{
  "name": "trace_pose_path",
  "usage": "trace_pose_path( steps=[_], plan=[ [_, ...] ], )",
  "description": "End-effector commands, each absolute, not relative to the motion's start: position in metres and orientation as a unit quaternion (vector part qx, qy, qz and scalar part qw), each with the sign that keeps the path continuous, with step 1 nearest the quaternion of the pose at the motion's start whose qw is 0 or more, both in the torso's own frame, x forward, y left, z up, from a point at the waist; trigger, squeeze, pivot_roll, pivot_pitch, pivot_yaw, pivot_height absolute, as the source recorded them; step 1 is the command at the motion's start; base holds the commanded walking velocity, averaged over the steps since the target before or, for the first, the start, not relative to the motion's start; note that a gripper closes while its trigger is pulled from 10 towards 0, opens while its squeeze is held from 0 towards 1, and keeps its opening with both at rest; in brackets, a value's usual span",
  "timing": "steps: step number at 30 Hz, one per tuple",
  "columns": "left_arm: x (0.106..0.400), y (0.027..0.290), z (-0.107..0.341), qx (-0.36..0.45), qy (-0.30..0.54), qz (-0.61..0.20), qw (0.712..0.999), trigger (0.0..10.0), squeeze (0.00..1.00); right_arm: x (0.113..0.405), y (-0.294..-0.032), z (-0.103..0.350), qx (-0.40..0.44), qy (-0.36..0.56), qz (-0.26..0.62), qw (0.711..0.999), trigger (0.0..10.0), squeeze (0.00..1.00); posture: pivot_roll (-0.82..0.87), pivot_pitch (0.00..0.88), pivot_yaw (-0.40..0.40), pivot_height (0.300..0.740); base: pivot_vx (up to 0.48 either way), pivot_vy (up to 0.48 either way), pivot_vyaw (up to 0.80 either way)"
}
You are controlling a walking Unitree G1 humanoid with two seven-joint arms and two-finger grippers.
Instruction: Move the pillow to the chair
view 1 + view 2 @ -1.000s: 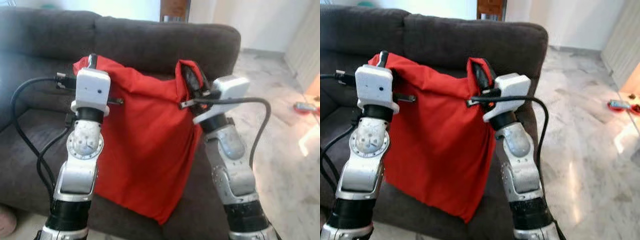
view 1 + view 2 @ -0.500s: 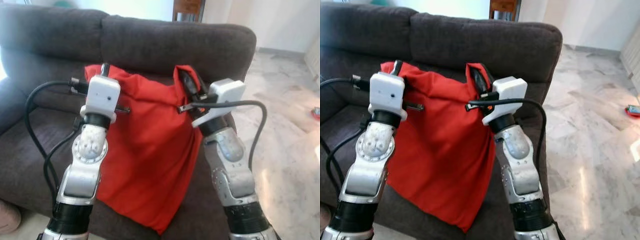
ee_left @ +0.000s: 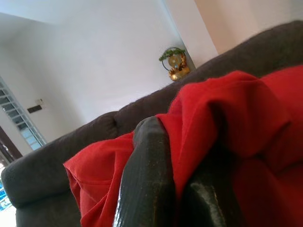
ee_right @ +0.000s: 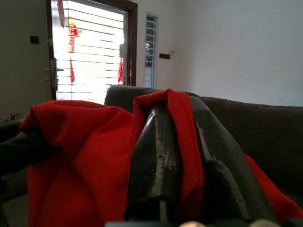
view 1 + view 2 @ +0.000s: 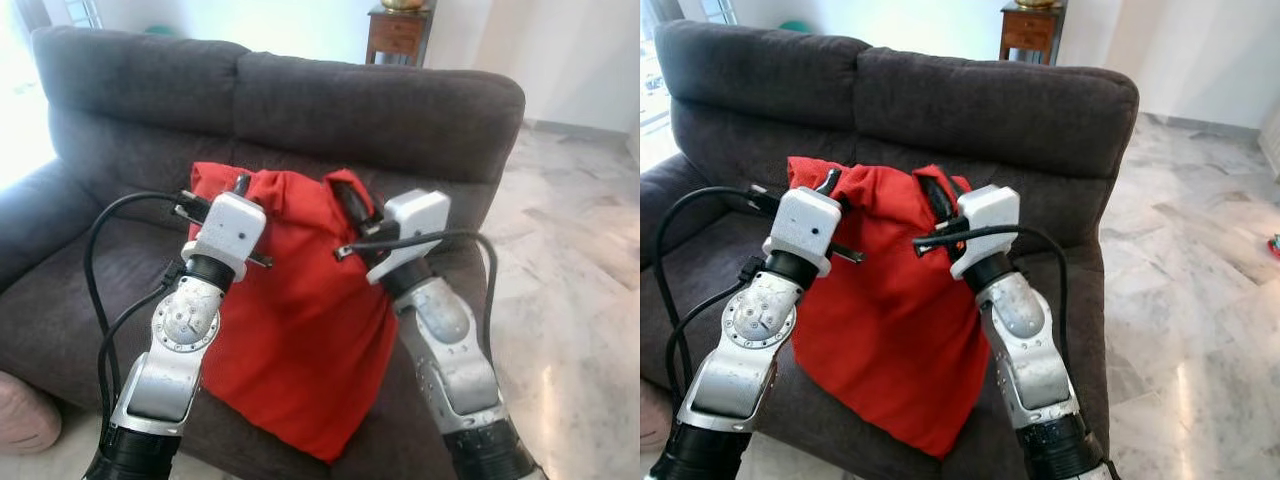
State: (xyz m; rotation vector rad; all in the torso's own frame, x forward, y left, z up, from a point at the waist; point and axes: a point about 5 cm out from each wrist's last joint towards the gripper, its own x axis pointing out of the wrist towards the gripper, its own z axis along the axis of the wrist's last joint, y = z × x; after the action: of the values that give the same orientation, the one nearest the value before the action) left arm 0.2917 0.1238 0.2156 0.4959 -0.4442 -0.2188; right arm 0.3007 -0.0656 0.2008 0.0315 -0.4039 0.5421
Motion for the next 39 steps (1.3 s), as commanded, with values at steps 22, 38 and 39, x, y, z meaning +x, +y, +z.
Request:
trace_pose_path(
  steps=[22, 38, 39],
  plan=[
    [0.338, 0.167, 0.221, 0.289, -0.193, -0.017, 0.938, 10.0, 0.0, 0.346, -0.038, 0.211, -0.023, -0.192, 0.224, 0.955, 10.0, 0.0, 0.06, 0.0, -0.026, 0.74, 0.0, 0.0, 0.0],
    [0.325, 0.139, 0.17, 0.294, -0.118, -0.174, 0.933, 10.0, 0.0, 0.33, -0.028, 0.169, -0.031, -0.136, 0.243, 0.96, 10.0, 0.0, 0.05, 0.0, -0.021, 0.74, 0.0, 0.0, 0.0],
    [0.325, 0.139, 0.17, 0.294, -0.118, -0.174, 0.933, 10.0, 0.0, 0.33, -0.028, 0.169, -0.031, -0.136, 0.243, 0.96, 10.0, 0.0, 0.05, 0.0, -0.021, 0.74, 0.0, 0.0, 0.0]
  ],
)
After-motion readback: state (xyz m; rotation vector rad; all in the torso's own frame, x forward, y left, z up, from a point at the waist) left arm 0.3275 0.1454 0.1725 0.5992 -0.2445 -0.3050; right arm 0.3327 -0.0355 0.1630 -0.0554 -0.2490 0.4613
